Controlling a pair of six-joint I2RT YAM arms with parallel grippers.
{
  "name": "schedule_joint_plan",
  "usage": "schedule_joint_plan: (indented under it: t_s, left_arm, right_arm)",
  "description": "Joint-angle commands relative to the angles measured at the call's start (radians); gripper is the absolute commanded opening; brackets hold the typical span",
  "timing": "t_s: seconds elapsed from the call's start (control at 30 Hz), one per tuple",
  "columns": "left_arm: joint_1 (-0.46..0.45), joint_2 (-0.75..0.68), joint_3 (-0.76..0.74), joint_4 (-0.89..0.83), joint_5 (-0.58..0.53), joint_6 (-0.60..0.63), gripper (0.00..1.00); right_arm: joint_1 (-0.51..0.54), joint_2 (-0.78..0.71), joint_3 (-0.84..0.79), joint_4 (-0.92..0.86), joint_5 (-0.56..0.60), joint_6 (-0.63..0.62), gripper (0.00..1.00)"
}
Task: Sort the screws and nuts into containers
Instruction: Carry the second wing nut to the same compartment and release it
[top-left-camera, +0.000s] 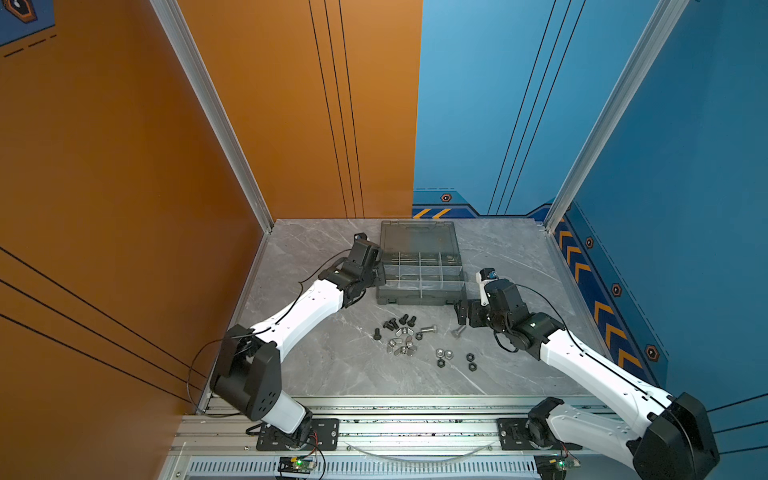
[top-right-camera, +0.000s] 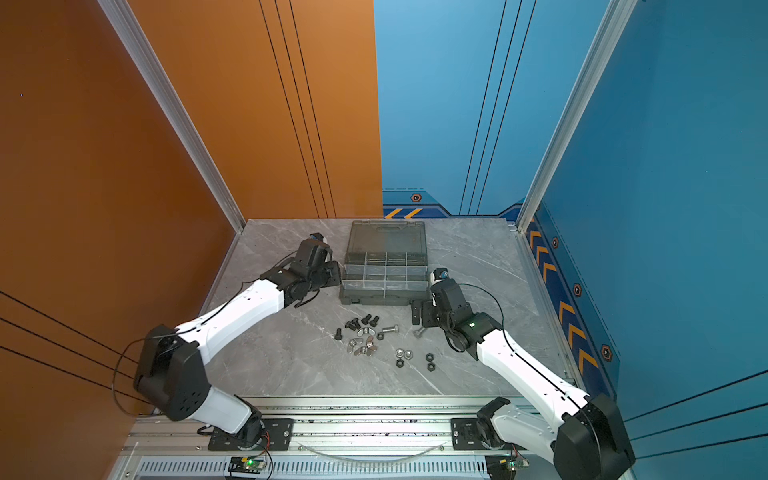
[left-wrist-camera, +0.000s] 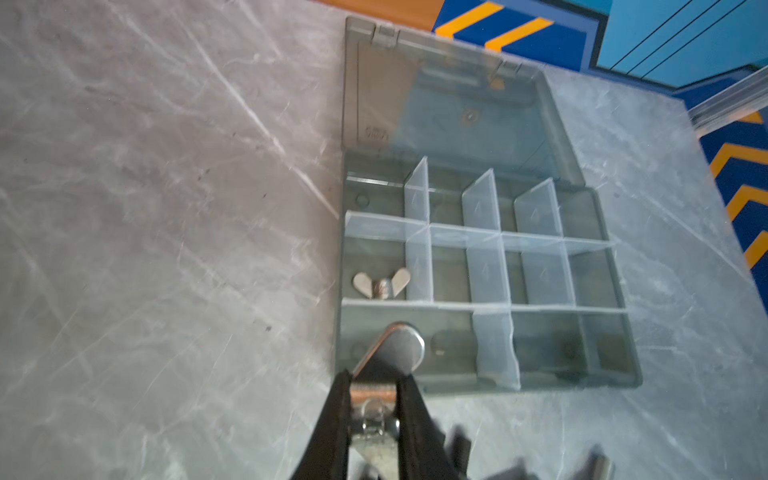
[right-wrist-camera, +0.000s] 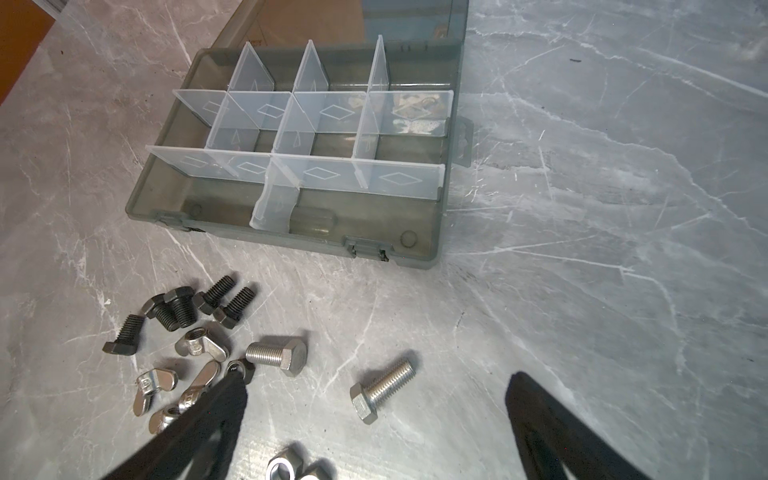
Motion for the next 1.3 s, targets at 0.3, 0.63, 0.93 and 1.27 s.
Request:
schedule_joint_plan:
  t_s: [0.3, 0.63, 0.93, 1.27]
  left_arm:
    - [0.037, 0.309, 0.232, 0.070, 0.141, 0.055, 0.00]
    - [0.042, 0.422, 0.259, 0.075, 0.160, 0.033, 0.00]
    - [0.042, 0.427, 0.243, 0.071, 0.171, 0.022, 0.21]
    - [0.030, 0.367, 0.239, 0.066, 0.154, 0.011, 0.58]
  right_arm:
    - [-0.004, -0.061, -0.045, 0.007, 0.034, 0.025, 1.00]
    - [-0.007, -0.081, -0.054, -0.003, 0.039, 0.023, 1.00]
    - [-0.009, -0.086, -0.053, -0.003, 0.037, 0.023, 1.00]
    - [-0.008, -0.103, -0.057, -0.012, 0.035, 0.022, 1.00]
